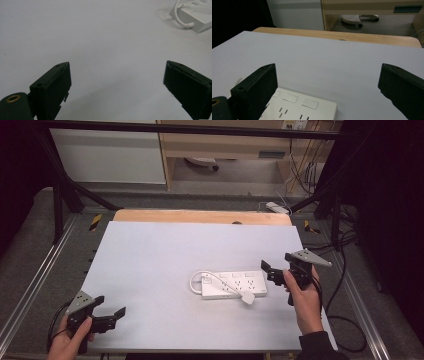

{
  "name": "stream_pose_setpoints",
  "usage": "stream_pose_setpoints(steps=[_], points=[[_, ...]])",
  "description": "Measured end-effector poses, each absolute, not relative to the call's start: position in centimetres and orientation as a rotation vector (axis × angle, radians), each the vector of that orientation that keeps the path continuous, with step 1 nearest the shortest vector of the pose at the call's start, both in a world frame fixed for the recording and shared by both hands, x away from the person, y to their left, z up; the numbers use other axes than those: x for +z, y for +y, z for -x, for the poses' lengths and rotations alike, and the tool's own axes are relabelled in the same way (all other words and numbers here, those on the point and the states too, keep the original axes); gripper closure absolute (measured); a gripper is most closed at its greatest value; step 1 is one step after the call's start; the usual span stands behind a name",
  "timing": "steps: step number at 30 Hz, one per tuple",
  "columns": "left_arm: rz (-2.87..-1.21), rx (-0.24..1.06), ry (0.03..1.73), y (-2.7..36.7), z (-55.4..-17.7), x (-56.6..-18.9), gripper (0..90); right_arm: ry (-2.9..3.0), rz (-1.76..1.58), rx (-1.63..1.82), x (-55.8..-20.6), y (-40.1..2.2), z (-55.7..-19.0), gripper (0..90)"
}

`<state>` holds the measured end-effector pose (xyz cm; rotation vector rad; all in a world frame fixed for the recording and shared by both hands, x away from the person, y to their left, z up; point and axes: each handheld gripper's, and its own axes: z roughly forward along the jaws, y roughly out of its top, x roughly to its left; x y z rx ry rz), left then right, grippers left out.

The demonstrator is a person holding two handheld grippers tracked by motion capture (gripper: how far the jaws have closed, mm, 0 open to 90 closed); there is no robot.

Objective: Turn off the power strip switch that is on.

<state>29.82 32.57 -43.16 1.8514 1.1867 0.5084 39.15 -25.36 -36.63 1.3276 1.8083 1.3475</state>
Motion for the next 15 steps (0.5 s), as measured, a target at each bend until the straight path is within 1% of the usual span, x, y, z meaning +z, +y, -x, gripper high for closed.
stream_pose_setpoints(steps=[15], points=[[-1.845,0.506,1.187,32.6,-29.8,-43.1,8.0,1.744,-1.324,1.365,-35.8,-28.1,-37.0,3.0]])
